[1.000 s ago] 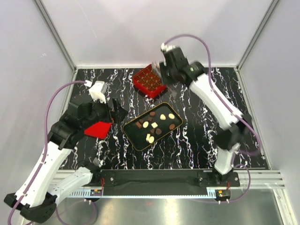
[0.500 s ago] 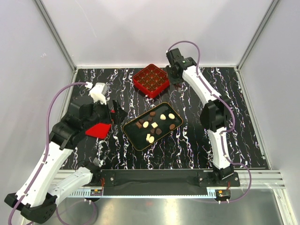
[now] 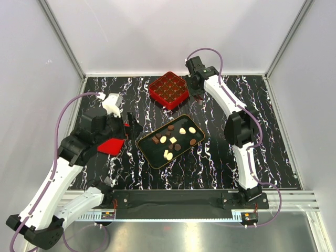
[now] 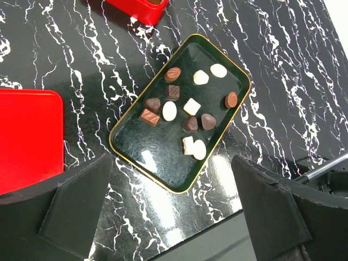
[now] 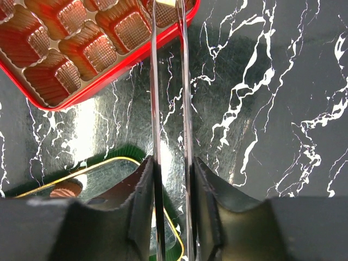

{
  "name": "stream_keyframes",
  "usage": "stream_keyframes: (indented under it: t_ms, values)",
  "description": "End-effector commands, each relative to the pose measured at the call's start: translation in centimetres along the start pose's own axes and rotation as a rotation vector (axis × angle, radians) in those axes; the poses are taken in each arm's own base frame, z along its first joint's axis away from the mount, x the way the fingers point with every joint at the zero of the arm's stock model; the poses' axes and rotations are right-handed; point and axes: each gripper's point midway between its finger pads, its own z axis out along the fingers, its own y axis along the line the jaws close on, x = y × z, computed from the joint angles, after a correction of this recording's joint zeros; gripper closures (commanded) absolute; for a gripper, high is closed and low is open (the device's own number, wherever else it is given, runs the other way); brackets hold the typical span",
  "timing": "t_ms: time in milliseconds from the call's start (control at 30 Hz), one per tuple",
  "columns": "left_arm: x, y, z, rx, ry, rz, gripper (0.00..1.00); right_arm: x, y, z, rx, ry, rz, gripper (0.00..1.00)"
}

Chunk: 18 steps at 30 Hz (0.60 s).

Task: Pack the chocolate

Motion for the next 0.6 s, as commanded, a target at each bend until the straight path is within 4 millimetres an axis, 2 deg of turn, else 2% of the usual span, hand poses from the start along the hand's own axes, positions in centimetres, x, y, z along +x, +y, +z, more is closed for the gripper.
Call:
stream_keyframes:
  t_ms: [0,67,200,367,500,567]
  values:
    - [-1.2,0.1,0.0,-0.012,-0.046,0.003,0.01,-2.1,-0.2,-0.9,-0.004,-0.077,-0.003,0.61]
    - [-1.3,0.1,0.0,-0.01,-0.047,0.004,0.01,-2.4,-0.1,-0.9,-0.003,-0.087,-0.004,0.57]
    - [-1.4,0.0,0.1,-0.008,-0.048,0.002,0.01,-2.8,-0.4,-1.0,0.013,-0.093,-0.01,0.56]
    - [-1.5,-0.1,0.0,-0.005,-0.049,0.002,0.01,-4.1,-1.0,-2.4,0.03,-0.13,-0.014,0.55]
    - [-1.8,-0.3,-0.4,0.004,-0.06,0.002,0.01,-5.9,-0.8,-5.6,0.005,-0.182,0.0,0.55]
    - [-2.0,-0.4,-0.6,0.008,-0.065,0.001,0.01,-6.6,-1.0,-8.2,-0.005,-0.211,0.016,0.55]
